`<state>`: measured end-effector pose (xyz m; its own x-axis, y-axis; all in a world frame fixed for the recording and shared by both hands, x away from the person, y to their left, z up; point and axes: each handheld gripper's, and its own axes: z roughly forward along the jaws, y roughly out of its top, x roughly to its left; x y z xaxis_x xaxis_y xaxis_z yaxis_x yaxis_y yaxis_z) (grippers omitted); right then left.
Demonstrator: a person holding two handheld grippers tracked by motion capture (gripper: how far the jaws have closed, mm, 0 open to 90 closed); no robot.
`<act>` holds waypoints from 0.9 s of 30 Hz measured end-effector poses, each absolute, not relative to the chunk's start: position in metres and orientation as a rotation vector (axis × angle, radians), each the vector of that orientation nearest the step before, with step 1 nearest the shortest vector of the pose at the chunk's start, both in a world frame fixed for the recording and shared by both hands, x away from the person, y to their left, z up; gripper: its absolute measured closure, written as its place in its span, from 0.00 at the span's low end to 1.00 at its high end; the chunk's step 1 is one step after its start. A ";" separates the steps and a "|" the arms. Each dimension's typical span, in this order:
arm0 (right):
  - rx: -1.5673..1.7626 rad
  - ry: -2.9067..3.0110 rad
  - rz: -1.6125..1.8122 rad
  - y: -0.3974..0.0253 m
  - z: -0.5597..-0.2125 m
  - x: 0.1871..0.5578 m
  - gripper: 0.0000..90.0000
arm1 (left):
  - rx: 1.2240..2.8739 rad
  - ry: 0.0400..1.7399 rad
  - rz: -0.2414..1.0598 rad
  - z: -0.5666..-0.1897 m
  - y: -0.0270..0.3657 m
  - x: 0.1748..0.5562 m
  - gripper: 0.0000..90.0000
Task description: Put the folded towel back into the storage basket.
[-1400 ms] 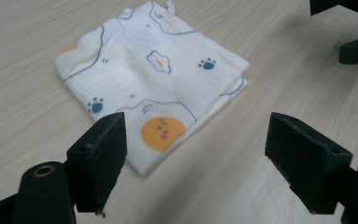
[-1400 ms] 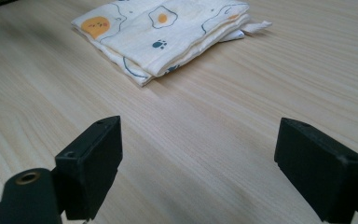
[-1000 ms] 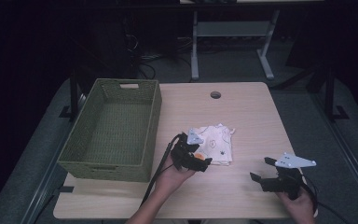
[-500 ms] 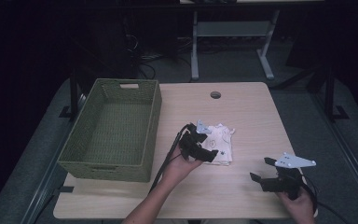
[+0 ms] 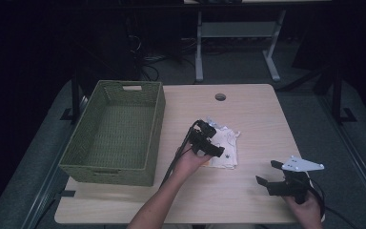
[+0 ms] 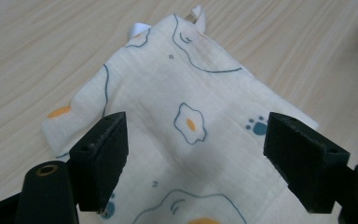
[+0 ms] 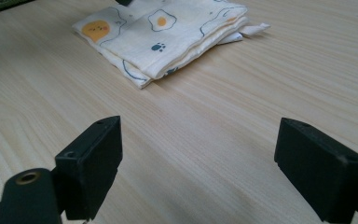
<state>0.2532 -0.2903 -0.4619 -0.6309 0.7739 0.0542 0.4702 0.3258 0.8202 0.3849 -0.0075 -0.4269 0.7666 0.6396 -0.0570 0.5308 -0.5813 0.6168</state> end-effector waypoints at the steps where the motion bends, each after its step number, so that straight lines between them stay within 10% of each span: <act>1: 1.108 2.248 1.214 -0.290 -0.462 0.253 0.16 | 2.336 0.878 0.213 -0.429 -0.009 0.388 0.26; 27: 1.105 2.241 1.222 -0.291 -0.460 0.252 0.16 | 2.463 0.885 0.257 -0.451 -0.022 0.395 0.56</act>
